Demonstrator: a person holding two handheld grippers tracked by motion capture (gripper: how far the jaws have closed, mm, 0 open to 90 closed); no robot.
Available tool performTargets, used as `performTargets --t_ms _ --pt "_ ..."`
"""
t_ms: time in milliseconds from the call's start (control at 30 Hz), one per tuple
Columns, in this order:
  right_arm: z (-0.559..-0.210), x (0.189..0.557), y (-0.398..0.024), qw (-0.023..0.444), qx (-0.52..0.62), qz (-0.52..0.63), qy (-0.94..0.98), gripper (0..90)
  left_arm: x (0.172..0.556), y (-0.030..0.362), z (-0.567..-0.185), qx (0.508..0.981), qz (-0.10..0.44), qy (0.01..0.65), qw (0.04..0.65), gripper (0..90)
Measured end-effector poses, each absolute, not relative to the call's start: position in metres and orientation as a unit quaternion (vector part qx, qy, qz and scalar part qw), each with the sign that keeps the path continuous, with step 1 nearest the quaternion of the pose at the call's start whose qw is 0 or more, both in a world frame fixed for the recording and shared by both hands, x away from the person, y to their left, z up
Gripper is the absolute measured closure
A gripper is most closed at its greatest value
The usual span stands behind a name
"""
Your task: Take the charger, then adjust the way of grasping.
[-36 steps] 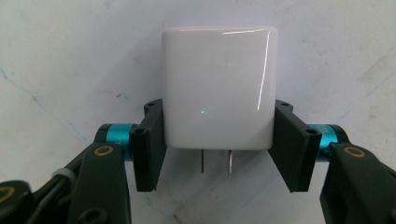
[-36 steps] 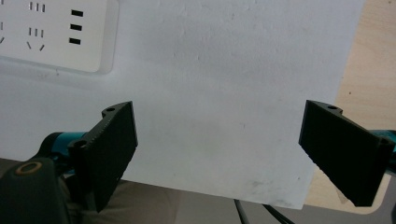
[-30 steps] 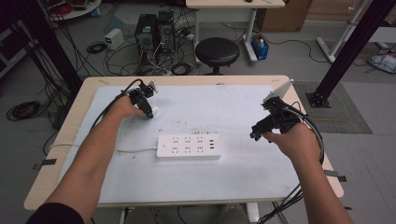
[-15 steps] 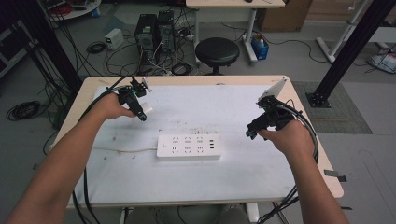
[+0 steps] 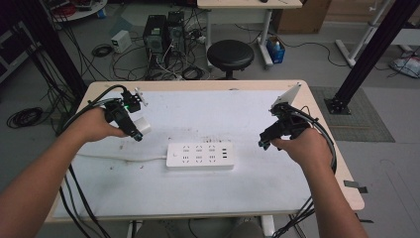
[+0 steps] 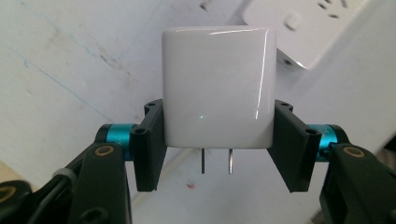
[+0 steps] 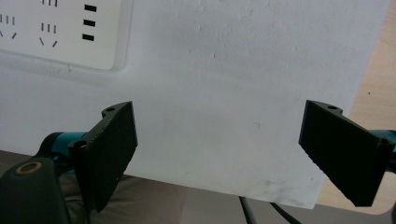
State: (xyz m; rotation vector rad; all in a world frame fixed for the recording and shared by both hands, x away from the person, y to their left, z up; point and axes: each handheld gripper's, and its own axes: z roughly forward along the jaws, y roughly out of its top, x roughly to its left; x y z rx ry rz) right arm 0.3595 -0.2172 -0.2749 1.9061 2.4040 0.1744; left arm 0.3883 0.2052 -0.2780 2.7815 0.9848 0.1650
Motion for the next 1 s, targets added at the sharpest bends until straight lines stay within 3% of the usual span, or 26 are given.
performTargets --t_ms 433,1000 --pt "-0.272 0.357 -0.216 0.037 0.620 0.049 0.782 10.9 0.336 0.205 -0.254 0.944 0.064 0.315 0.078 42.4" --pt "-0.267 0.350 -0.223 0.028 0.623 0.057 0.779 10.9 0.335 0.194 -0.246 0.953 0.077 0.280 0.092 42.4"
